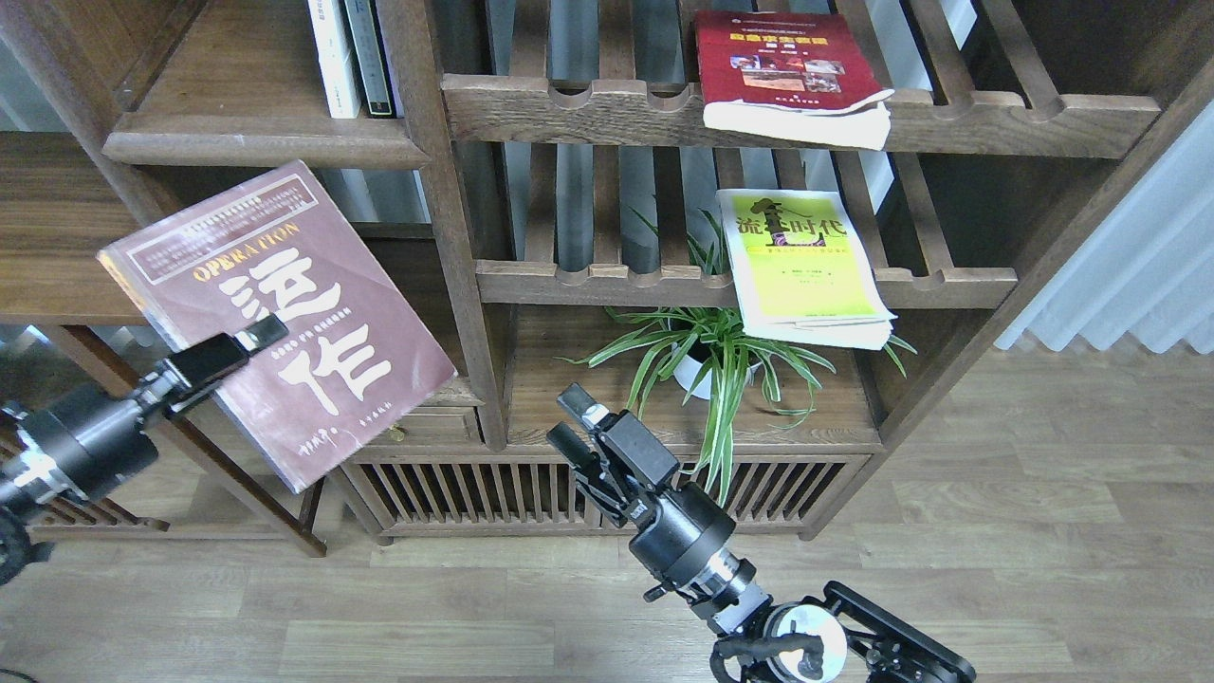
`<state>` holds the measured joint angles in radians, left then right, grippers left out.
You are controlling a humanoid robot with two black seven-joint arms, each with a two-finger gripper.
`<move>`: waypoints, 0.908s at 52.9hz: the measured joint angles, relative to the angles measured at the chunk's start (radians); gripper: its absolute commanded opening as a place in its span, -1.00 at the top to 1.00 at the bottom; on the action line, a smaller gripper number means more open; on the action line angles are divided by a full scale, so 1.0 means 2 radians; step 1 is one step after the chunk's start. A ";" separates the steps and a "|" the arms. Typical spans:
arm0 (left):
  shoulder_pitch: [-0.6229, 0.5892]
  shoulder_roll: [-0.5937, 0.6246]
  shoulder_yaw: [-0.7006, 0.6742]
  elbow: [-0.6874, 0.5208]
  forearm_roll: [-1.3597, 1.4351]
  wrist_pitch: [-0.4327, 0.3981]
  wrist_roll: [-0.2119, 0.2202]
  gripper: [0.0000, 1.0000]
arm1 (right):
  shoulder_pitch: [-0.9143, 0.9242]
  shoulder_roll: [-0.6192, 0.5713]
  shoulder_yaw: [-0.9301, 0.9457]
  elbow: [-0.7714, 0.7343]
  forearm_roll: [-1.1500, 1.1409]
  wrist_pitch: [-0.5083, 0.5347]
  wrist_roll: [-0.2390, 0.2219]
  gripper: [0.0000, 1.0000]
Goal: Organize books on shelf
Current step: 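Carry the dark red book away with the left gripper, releasing right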
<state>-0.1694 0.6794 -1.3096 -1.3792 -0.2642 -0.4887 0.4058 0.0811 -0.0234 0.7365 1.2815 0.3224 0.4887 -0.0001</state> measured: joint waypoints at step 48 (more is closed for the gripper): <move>-0.178 0.021 -0.071 0.070 0.018 0.000 0.006 0.82 | 0.014 0.012 -0.003 -0.017 -0.005 0.000 0.000 -0.84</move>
<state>-0.5249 0.7217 -1.4507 -1.2394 -0.2289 -0.4887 0.4182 0.1081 0.0000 0.7299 1.2473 0.3122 0.4888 0.0000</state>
